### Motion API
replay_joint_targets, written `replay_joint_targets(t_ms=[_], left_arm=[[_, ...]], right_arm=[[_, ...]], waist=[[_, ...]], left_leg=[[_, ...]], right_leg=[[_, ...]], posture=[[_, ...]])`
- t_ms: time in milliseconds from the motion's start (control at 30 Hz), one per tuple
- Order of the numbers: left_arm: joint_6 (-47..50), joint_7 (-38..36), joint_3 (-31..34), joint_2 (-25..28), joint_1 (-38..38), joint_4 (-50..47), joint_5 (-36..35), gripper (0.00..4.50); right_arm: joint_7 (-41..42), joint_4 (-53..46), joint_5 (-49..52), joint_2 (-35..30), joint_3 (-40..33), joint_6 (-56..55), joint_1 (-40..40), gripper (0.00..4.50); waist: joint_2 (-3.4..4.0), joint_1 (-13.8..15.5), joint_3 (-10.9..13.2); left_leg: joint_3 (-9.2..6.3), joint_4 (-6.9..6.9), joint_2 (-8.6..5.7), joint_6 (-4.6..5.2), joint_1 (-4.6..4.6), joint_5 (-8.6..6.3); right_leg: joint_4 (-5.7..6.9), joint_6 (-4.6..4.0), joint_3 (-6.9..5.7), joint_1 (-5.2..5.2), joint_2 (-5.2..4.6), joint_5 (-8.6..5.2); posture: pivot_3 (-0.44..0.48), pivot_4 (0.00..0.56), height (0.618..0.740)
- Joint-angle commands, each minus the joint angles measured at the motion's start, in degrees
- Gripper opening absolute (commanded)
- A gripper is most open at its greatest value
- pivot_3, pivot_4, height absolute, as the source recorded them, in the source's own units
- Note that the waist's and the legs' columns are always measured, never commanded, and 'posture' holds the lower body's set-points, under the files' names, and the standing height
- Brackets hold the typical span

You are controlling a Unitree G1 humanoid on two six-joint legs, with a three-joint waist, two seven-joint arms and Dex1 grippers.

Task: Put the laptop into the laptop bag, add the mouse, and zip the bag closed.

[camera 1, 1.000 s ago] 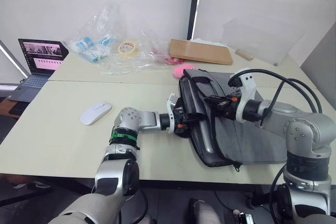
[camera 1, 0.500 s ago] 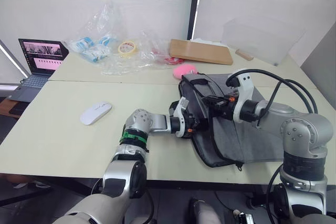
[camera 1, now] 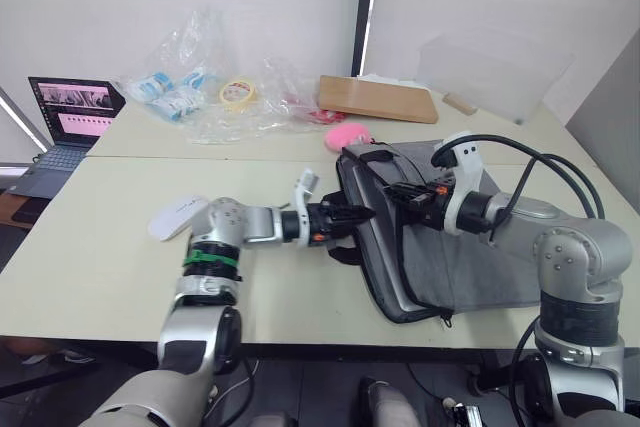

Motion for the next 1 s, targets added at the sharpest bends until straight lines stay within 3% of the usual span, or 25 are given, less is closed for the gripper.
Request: replay_joint_targets(t_ms=[33,167,300,433,700,1000], left_arm=[[-0.7,-4.9,-2.4,4.8,2.4,-6.7,-0.5,3.82],[-6.7,-7.0,-4.4,10.4,7.1,-14.3,1.9,3.82],[-17.3,-6.2,-0.8,10.9,14.3,-22.6,3.0,3.82],[-21.6,-5.2,-2.2,15.9,22.9,-30.5,6.6,3.82],[-28.4,-0.6,5.9,19.9,36.8,-41.6,8.1,3.82],[-35.3,-7.5,11.8,25.8,42.0,-40.1,6.3,3.85]], right_arm=[[1.3,-0.1,-1.1,-1.0,0.7,-3.5,0.0,0.0],[3.5,0.7,-3.8,-2.0,4.4,-7.0,1.1,0.0],[6.3,0.7,-7.7,-3.9,9.5,-11.8,2.5,0.0],[6.9,1.6,-11.1,-3.0,13.4,-16.2,4.2,0.0],[8.2,2.8,-16.0,-1.3,17.7,-21.5,6.1,0.0],[17.0,3.2,-15.3,-3.8,16.1,-26.2,7.8,2.94]], waist=[[0.0,0.1,0.0],[0.0,0.0,0.0],[0.01,0.0,0.0],[0.01,-0.2,0.0],[0.01,-0.2,0.0],[0.02,-0.1,0.0]], left_leg=[[-0.02,0.0,-0.01,0.0,0.07,0.0],[0.01,0.0,-0.02,-0.03,0.1,0.0],[0.02,-0.02,-0.01,-0.07,0.12,0.0],[0.12,-0.05,0.04,-0.15,0.13,0.0],[0.14,-0.1,0.12,-0.22,0.14,-0.01],[0.26,-0.15,0.13,-0.25,0.17,0.0]], right_leg=[[-0.01,0.0,-0.02,-0.01,0.0,0.0],[-0.06,0.0,-0.09,-0.05,0.01,0.0],[-0.11,0.0,-0.12,-0.06,0.0,0.0],[-0.13,0.0,-0.16,-0.06,0.05,-0.01],[-0.14,0.0,-0.18,-0.08,0.11,-0.02],[-0.13,-0.04,-0.24,-0.04,0.16,-0.05]], posture=[[0.0,0.15,0.74],[0.0,0.15,0.74],[0.0,0.15,0.74],[0.0,0.15,0.74],[0.0,0.15,0.74],[0.0,0.15,0.74]])
